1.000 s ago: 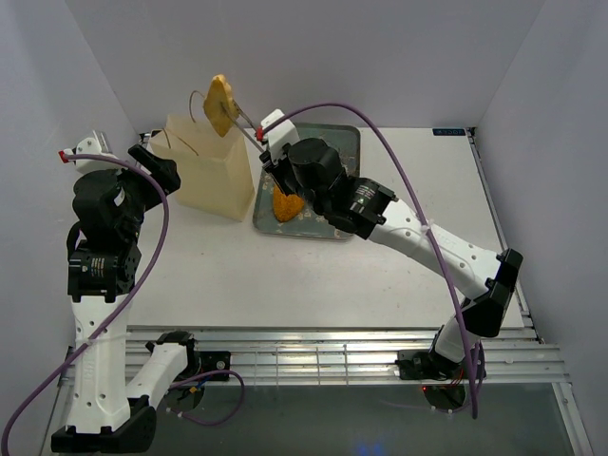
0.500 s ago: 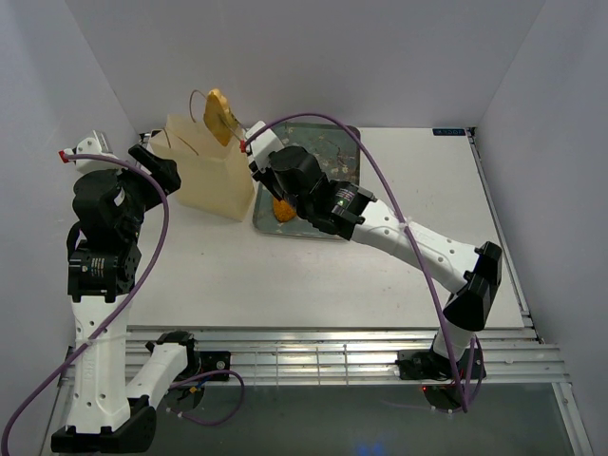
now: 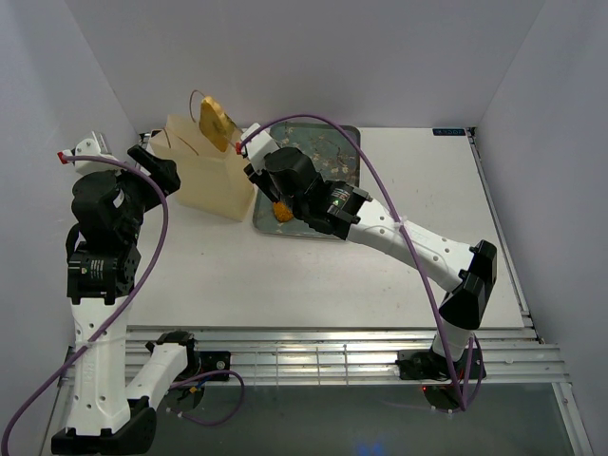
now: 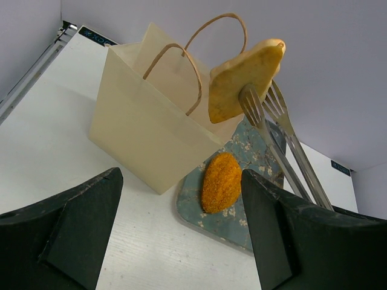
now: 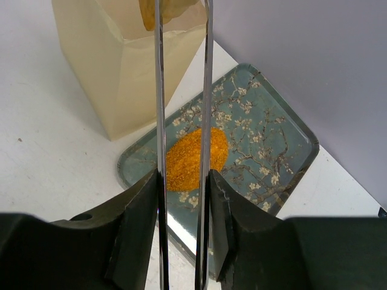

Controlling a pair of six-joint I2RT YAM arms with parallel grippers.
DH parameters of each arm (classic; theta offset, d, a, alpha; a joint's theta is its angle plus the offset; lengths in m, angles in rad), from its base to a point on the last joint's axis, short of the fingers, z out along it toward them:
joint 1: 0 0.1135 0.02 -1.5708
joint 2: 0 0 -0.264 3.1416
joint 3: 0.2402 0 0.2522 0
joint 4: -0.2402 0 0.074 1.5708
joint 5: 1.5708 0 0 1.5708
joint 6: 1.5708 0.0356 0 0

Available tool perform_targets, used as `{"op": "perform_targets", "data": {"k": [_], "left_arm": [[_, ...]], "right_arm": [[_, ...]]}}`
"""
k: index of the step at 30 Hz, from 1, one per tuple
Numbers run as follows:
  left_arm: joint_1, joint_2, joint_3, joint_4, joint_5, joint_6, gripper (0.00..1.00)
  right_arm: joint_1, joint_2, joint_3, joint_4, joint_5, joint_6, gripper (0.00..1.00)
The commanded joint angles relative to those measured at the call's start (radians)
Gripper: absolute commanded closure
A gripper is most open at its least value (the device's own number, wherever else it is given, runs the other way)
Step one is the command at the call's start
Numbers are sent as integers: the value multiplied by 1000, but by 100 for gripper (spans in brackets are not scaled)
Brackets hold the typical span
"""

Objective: Place the fake bread into the paper bag

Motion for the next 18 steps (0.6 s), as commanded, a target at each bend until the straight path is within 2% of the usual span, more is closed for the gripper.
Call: {"op": "perform_targets", "data": {"k": [1,11,18], "left_arm": [[5,-12,2,-5,11,-2,11],[5,-18,-1,-6,9,-2,10],[5,-20,-4,-6,9,-4,10]], "right_arm": [[6,-11,55,50,6,9,58],[4,-11,54,47,6,14,51],[4,-16,51,44,8,15,50]]}}
